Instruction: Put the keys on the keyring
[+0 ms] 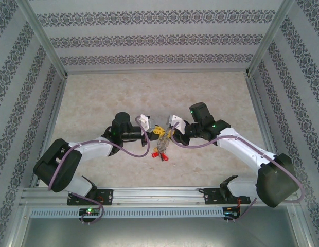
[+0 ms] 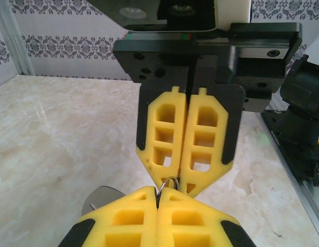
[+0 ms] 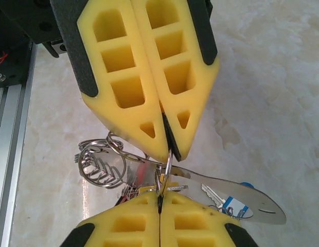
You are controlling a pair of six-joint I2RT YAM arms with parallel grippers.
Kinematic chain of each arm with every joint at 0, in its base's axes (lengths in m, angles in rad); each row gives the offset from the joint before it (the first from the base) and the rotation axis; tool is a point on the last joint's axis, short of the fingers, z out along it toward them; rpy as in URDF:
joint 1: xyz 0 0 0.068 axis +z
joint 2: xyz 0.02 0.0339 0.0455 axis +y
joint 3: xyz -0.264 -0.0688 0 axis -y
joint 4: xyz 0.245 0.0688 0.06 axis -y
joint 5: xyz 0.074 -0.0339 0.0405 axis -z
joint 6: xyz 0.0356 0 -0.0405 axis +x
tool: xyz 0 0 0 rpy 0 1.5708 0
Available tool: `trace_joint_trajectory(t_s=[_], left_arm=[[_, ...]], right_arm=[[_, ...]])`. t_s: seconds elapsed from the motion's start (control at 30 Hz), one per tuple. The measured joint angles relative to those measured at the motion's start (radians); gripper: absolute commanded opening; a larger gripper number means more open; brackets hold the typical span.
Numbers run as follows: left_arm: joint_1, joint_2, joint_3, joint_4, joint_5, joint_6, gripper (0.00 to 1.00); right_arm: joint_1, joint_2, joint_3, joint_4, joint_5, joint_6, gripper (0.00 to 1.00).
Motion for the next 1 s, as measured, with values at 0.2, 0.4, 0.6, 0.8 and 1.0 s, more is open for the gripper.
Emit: trace_joint_trajectory(t_s=[0.2, 0.4, 0.6, 0.8, 1.0], left_arm=[[0.0, 0.002, -0.008, 0.033, -0.018, -0.008, 0.0], [-0.001, 0.003, -0.011, 0.036, -0.023, -0.014, 0.0], [0.0, 0.003, -0.011, 0.041, -0.024, -0.018, 0.0], [0.0, 0.006, -0.011, 0.042, -0.027, -0.018, 0.0], [0.0, 0.014, -0.011, 0.042, -0.027, -0.018, 0.0]], right_arm=[[-0.006, -0.013, -0.015, 0.029, -0.01, 0.003, 0.21], [-0.017, -0.051, -0.047, 0.058, -0.025, 0.008, 0.23], [-0.02, -0.05, -0.049, 0.075, -0.025, 0.018, 0.25], [-0.023, -0.034, -0.049, 0.095, -0.025, 0.021, 0.25], [-0.024, -0.022, -0.049, 0.098, -0.025, 0.021, 0.25]])
